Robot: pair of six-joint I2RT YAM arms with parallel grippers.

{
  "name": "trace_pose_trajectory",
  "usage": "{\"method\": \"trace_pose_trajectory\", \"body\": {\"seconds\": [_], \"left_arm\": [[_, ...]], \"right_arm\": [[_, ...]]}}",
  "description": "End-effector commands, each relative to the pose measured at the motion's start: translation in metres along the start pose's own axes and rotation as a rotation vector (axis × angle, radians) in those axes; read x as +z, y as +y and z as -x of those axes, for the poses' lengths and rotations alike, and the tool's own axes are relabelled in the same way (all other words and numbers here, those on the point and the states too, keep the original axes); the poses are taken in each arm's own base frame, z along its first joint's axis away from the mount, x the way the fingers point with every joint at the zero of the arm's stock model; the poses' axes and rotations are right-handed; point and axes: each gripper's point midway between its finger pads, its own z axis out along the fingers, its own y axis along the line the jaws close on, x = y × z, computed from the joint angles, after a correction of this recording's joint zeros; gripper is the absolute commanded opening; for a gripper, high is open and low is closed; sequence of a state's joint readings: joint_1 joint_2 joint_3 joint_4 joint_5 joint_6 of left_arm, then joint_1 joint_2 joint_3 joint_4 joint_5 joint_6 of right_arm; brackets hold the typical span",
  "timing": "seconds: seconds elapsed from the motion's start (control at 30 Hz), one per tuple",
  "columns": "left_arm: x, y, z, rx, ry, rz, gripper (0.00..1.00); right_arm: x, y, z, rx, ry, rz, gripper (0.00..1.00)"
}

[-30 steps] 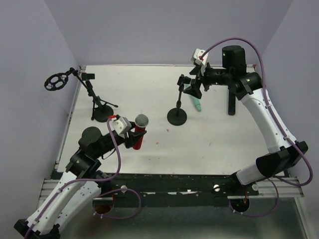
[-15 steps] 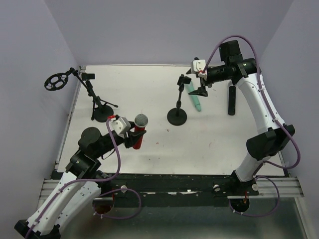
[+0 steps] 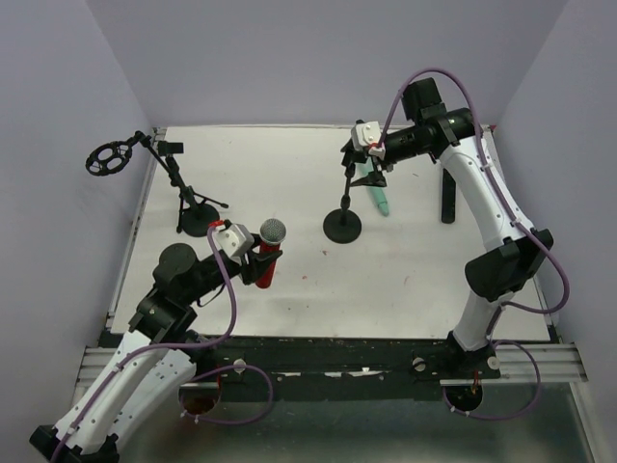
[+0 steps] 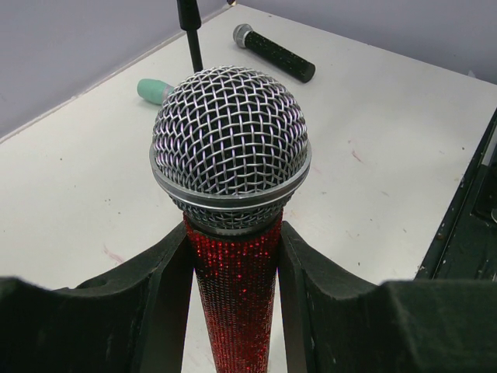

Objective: Attach the microphones to the stand

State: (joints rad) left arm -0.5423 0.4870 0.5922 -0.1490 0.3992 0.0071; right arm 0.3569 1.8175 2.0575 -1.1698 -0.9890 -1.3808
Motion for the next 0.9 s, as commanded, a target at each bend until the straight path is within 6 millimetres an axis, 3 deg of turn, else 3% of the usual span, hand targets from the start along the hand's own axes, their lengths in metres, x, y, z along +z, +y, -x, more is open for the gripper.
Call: {"method": "trace_pose_trajectory", "body": {"seconds": [0.0,0.37,0.63,0.87], "left_arm": [[0.002,-0.001,0.011,0.015,-0.041,-0.020,0.00],[0.003,0.000,0.010,0.016,-0.040,-0.024,0.00],[0.004,-0.001,0.010,-0.018,-0.040,-0.028,0.00],[0.003,-0.003,0.013,-0.017,-0.049,-0.037,0.00]], "right_arm": [[0.008,-0.003,-0.002,-0.049,0.036,0.020,0.83],[-0.001,-0.010,-0.024,-0.117,0.196,0.017,0.74],[0.001,-0.010,-0.024,-0.117,0.207,0.022,0.57],[0.004,-0.018,-0.013,0.014,0.217,-0.072,0.45]]}}
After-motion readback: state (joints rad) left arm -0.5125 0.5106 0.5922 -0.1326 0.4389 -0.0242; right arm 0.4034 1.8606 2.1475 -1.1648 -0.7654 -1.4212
